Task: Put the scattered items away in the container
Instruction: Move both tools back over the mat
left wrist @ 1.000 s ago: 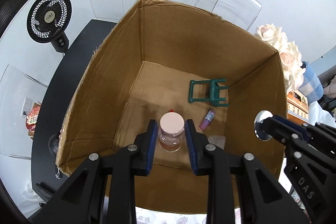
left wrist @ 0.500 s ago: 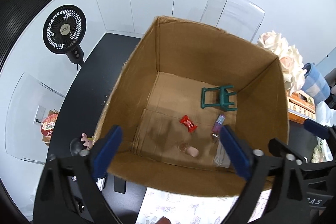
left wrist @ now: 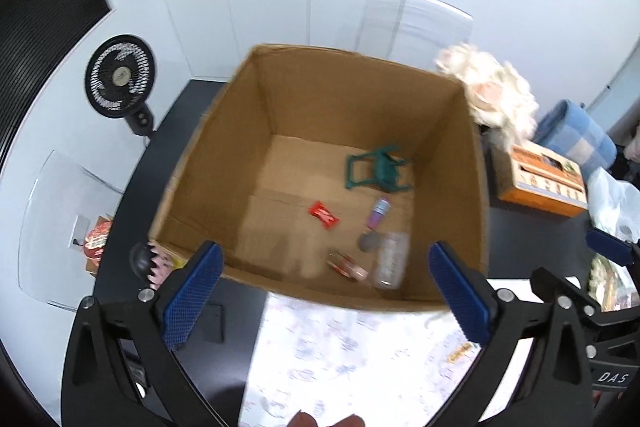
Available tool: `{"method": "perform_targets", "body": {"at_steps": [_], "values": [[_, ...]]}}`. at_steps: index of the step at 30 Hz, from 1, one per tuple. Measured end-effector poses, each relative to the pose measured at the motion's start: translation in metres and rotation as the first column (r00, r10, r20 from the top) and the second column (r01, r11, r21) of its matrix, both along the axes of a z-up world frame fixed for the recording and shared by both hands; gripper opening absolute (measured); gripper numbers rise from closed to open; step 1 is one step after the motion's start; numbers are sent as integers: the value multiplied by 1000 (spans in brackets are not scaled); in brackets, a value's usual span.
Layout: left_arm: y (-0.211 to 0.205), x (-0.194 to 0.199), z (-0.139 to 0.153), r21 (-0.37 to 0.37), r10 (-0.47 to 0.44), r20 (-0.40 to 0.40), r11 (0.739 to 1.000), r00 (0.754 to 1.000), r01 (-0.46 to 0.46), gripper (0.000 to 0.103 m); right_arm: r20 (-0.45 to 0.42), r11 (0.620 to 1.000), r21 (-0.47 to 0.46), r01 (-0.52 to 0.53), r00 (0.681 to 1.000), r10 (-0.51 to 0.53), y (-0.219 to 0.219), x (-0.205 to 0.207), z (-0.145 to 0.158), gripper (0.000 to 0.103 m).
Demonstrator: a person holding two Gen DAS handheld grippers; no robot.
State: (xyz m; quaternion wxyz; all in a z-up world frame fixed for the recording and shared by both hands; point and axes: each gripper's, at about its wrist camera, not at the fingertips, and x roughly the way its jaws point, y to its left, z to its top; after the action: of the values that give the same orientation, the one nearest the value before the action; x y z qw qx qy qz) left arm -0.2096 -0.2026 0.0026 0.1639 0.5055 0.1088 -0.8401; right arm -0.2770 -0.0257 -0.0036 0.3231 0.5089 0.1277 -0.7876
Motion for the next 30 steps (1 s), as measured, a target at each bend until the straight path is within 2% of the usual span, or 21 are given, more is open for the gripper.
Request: {"method": "perform_targets", "body": {"at_steps": [3, 7, 10, 14, 21, 30], "values": [[35, 4, 3, -24, -40, -12, 999, 999, 39, 102, -11, 999, -6, 34, 999, -34, 37, 1, 0, 103], [82, 8, 1, -11, -105, -22, 994, 994, 104, 102, -16, 996, 1, 86, 996, -86, 88, 3, -5, 103], [114, 14, -6, -32, -146, -25, 989, 989, 145, 102, -29, 993, 30, 118, 993, -117, 124, 7, -15, 103], [147, 22, -22, -13, -197, -26, 980, 980, 197, 102, -22, 988, 47, 147, 989, -146, 163, 15, -35, 103], [188, 39, -59, -1, -255, -4, 967, 967, 255, 102, -3, 983, 68, 169, 986, -169, 200, 30, -73, 103], [208, 56, -123, 32, -264, 50, 964, 963, 263, 102, 22, 979, 97, 181, 983, -184, 220, 41, -128, 103]]}}
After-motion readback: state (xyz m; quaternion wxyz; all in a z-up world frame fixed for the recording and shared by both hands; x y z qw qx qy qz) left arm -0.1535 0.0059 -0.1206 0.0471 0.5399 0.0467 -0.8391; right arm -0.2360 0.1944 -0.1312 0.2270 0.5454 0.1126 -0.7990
